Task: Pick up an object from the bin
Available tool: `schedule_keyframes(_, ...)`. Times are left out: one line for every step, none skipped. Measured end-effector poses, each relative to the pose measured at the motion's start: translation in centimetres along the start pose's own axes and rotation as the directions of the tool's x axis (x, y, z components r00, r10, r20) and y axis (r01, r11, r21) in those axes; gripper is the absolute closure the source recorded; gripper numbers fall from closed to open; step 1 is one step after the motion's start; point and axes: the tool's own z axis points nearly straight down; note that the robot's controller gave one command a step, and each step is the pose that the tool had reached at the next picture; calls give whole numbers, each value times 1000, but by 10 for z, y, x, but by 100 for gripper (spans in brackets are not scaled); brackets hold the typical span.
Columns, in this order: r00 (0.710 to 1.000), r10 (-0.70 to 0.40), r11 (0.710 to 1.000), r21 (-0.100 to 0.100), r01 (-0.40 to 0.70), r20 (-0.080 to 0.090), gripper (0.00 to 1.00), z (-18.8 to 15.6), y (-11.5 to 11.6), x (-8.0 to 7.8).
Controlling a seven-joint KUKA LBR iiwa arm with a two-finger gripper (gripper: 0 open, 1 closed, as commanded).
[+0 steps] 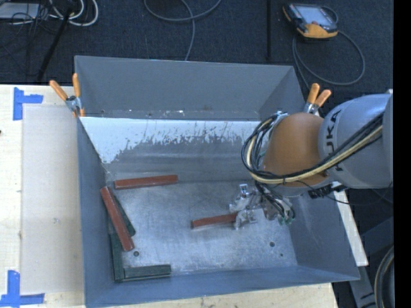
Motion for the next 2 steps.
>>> schedule_keyframes(1000,-1,1000,0,1,0,100,0,0,0)
schedule_keyframes(1000,-26,1000,-2,26,-13,100,-136,-13,4)
